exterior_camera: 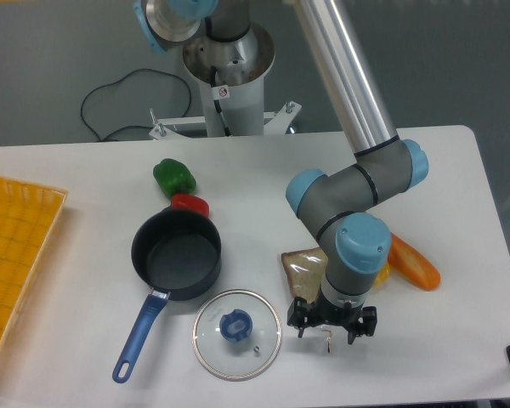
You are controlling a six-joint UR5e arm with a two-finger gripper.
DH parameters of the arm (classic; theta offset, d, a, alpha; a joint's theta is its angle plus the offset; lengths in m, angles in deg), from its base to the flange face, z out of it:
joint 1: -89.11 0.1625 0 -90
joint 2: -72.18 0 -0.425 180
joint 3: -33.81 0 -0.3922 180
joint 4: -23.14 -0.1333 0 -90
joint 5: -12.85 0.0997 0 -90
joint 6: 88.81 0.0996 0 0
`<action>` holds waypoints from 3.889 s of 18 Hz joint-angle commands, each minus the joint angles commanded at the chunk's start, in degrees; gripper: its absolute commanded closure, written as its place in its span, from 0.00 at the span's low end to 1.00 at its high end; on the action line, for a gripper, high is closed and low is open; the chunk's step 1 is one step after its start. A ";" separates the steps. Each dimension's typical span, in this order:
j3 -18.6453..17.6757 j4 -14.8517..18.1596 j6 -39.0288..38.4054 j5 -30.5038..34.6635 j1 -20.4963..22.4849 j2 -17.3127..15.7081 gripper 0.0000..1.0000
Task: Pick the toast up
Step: 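Hold the gripper closed on the bagged toast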
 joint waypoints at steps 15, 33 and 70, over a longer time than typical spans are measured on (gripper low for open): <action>0.09 0.00 0.18 0.17 -0.09 0.70 0.11; 0.00 0.09 0.09 0.18 -0.09 0.88 0.34; 0.70 0.53 0.44 0.17 0.00 -1.14 0.91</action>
